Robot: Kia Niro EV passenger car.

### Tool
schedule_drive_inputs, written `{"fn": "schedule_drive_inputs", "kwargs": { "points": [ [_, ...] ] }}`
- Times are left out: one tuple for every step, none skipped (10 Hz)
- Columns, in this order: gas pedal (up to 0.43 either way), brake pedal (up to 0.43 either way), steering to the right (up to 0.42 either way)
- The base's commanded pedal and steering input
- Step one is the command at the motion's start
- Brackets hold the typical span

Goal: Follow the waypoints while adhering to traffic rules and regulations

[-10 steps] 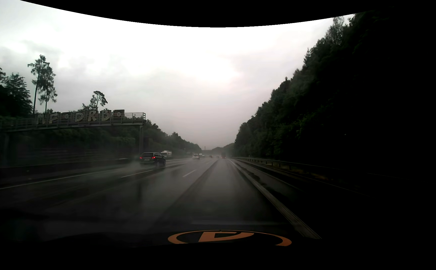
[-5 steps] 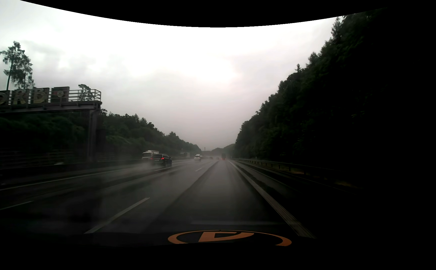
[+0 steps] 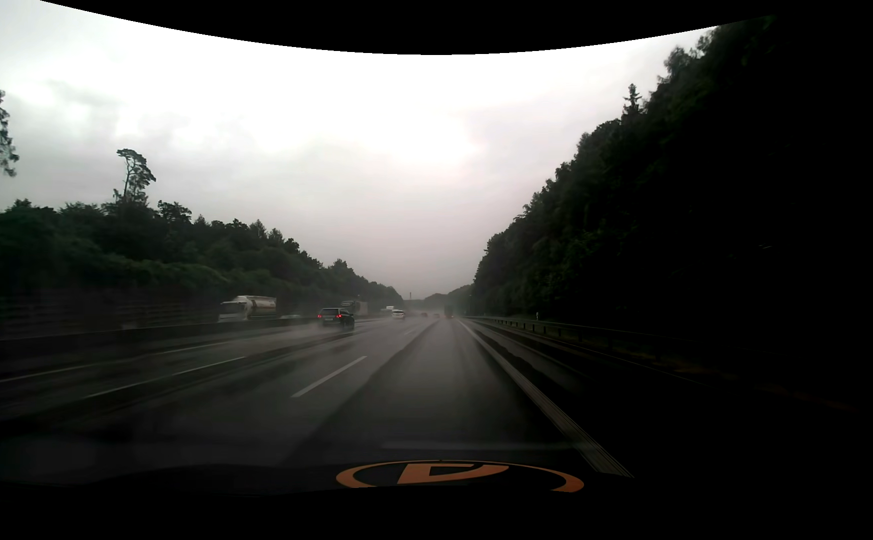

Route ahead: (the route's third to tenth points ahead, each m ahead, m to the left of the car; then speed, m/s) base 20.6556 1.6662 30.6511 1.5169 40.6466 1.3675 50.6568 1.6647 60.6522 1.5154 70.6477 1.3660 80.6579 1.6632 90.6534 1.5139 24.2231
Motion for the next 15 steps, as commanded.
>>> {"fn": "schedule_drive_inputs", "kwargs": {
  "points": [
    [0.079, 0.0, -0.002],
    [0.079, 0.0, -0.002],
    [0.079, 0.0, -0.002],
    [0.079, 0.0, -0.002],
    [0.067, 0.0, -0.002],
    [0.067, 0.0, -0.002],
    [0.059, 0.0, -0.001],
    [0.047, 0.0, -0.002],
    [0.047, 0.0, -0.001],
    [0.039, 0.0, -0.002],
    [0.02, 0.0, -0.001],
    [0.02, 0.0, -0.001],
    [0.02, 0.0, -0.001],
    [0.02, 0.0, -0.001],
    [0.02, 0.0, -0.001]
  ]
}}
